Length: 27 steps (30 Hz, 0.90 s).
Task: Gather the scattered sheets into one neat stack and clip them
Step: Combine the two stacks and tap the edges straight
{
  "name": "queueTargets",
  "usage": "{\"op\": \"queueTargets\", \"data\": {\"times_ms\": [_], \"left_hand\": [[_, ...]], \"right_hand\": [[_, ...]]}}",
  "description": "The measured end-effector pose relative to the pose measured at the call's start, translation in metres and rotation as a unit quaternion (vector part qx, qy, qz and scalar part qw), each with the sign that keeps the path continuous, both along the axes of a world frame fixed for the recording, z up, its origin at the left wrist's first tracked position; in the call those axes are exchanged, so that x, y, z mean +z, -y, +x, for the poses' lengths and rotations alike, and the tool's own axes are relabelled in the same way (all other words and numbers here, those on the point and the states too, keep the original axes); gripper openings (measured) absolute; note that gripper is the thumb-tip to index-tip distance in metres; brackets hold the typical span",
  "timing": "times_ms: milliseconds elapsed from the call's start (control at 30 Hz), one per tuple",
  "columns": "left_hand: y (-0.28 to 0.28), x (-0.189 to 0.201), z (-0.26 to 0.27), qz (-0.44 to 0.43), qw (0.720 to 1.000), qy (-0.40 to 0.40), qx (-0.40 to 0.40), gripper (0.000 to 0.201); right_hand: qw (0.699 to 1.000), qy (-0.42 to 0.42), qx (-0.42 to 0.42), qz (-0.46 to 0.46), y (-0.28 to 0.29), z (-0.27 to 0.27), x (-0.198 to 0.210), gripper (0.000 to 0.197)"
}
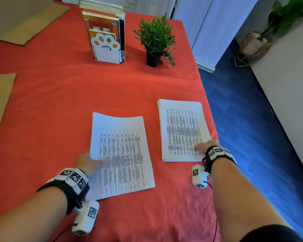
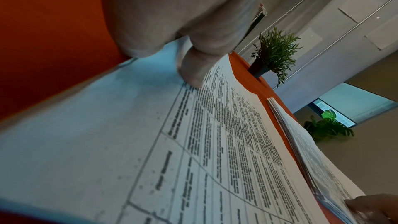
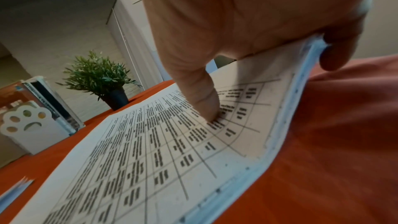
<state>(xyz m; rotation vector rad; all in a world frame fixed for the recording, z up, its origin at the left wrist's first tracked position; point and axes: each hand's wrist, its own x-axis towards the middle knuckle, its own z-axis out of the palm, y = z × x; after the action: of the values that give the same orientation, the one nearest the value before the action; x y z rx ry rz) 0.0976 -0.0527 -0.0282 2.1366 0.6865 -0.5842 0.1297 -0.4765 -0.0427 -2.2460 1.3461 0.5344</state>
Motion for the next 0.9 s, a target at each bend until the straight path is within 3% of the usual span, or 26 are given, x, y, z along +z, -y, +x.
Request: {"op": "queueTargets", "data": {"times_ms": [133, 267, 467, 633, 733, 800, 900], "left_hand": [[-0.005, -0.001, 0.002, -0.051, 0.998, -0.018, 0.032, 0.044], [-0.005, 0.007, 0.002, -0.126, 0.987, 0.015, 0.101, 0.038], [0.0, 0.013, -0.005, -0.108, 0.99, 0.045, 0.085, 0.04], [0.002, 0.02, 0.002, -0.1, 0.99, 0.049, 0.081, 0.039], [0.004, 0.023, 0.005, -0.14, 0.983, 0.055, 0.104, 0.055], [0.003, 0.02, 0.004, -0.132, 0.986, 0.039, 0.098, 0.056], [0.004, 0.021, -0.002, -0.092, 0.993, 0.042, 0.061, 0.036]], "right_hand": [[0.993, 0.119, 0.02, 0.009, -0.017, -0.006, 0.036, 0.032], [0.967, 0.245, 0.066, -0.017, -0.033, -0.005, 0.077, 0.018], [0.923, 0.371, 0.093, 0.044, -0.074, -0.003, 0.128, 0.017], [0.921, 0.326, 0.09, 0.192, -0.143, -0.029, 0.1, 0.017], [0.927, 0.26, 0.051, 0.266, -0.182, -0.058, 0.062, 0.017], [0.929, 0.241, 0.047, 0.275, -0.2, -0.074, 0.042, 0.02], [0.941, 0.222, 0.087, 0.241, -0.213, -0.087, 0.026, 0.014]]}}
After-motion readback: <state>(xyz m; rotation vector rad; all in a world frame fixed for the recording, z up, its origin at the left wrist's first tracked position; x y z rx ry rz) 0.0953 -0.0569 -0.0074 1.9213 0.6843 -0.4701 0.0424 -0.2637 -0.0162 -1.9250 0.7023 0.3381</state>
